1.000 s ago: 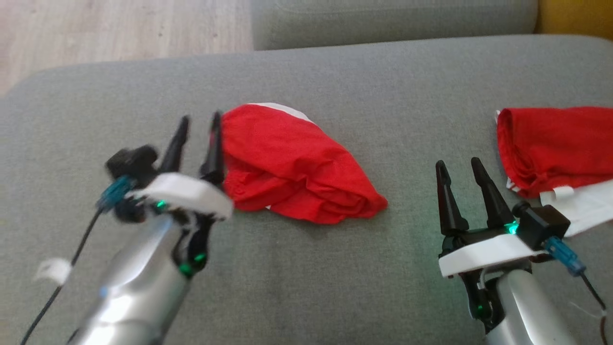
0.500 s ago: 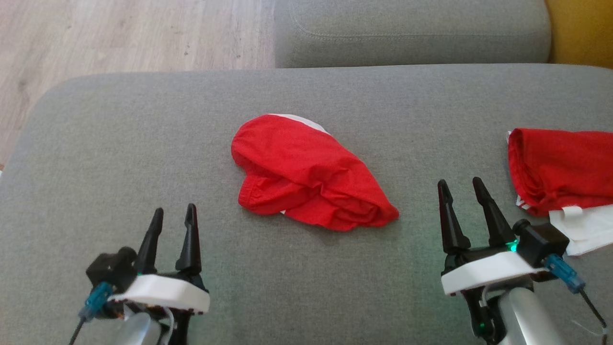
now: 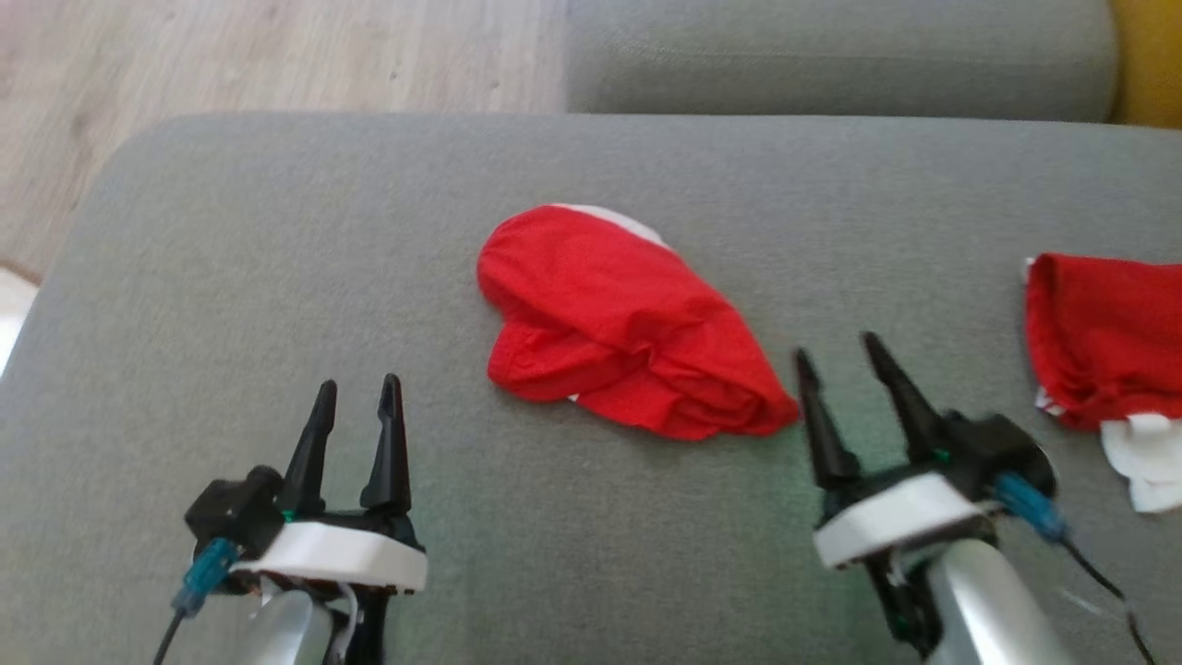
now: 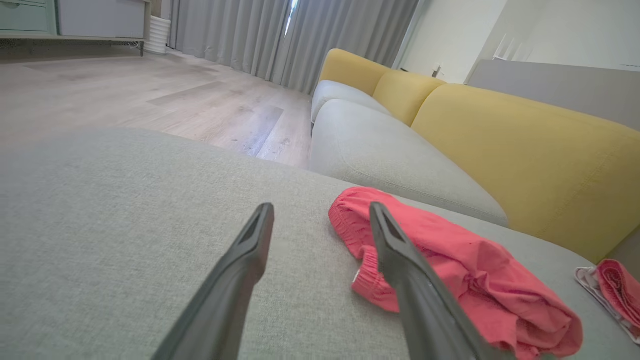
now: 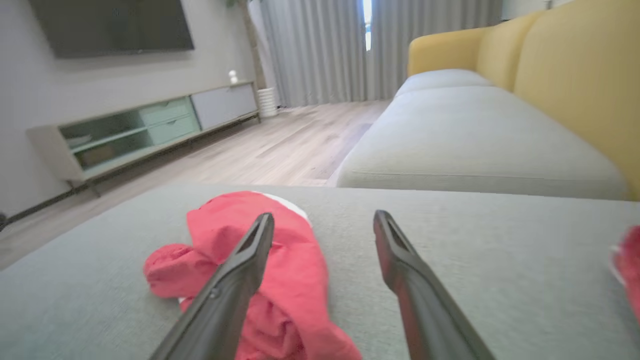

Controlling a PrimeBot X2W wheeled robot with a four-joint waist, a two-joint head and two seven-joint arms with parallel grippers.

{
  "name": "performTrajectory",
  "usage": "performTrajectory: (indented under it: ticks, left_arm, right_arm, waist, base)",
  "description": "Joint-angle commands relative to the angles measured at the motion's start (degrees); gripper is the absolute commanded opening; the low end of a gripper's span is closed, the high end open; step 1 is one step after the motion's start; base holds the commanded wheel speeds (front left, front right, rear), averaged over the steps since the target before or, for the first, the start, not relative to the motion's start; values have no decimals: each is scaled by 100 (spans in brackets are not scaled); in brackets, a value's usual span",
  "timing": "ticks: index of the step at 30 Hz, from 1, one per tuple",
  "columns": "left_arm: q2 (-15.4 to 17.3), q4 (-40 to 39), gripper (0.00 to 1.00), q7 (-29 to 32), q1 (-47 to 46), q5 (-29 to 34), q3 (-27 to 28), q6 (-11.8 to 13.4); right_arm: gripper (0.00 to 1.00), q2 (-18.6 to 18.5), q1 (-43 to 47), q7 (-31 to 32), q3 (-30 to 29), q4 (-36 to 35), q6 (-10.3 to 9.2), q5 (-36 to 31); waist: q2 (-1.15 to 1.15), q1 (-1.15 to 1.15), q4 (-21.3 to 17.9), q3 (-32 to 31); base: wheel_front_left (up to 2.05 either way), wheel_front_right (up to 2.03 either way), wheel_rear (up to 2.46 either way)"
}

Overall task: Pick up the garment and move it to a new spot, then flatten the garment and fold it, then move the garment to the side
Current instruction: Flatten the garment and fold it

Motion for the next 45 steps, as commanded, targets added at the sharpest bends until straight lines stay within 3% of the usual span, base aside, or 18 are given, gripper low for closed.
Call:
performTrajectory:
  ticks: [1,8,17,23,30,31,32,39,45]
  left_arm:
    - [-8,-117,100,-71,-286,66,218,-28]
    - [-167,68,100,-71,-456,144,253,-142]
    - [-340,201,100,-71,-659,150,198,-216]
    - [-408,250,100,-71,-754,114,190,-230]
    - [-443,245,100,-71,-807,58,171,-234]
    - [-446,245,100,-71,-810,49,166,-234]
    - [-448,249,100,-71,-810,44,163,-235]
    - [-456,307,100,-71,-727,38,259,-235]
    - [-457,320,100,-71,-619,58,311,-236]
  right_arm:
    - [100,-14,-434,78,294,-203,-5,-150]
    - [100,-592,-1347,567,1769,203,-5,-304]
    - [100,-1253,-2708,874,3812,1359,-5,55]
    - [100,-1305,-3363,977,4512,2240,-5,106]
    - [100,-1036,-3669,926,4794,3044,-5,191]
    - [76,-975,-3702,883,4798,3151,-5,247]
    - [0,-908,-3734,793,4762,3230,-5,317]
    - [0,-428,-3902,83,4311,3454,-5,767]
    - [0,-227,-4102,-162,4016,2922,-5,1231]
  waist:
    - [0,0,163,142]
    - [0,0,585,432]
    - [0,0,1070,687]
    - [0,0,1276,857]
    - [0,0,1336,956]
    - [0,0,1334,958]
    - [0,0,1328,951]
    - [0,0,1114,713]
    - [0,0,889,344]
  base:
    - [0,0,0]
    - [0,0,0]
    - [0,0,0]
    - [0,0,0]
    - [0,0,0]
    - [0,0,0]
    - [0,0,0]
    - [0,0,0]
    - [0,0,0]
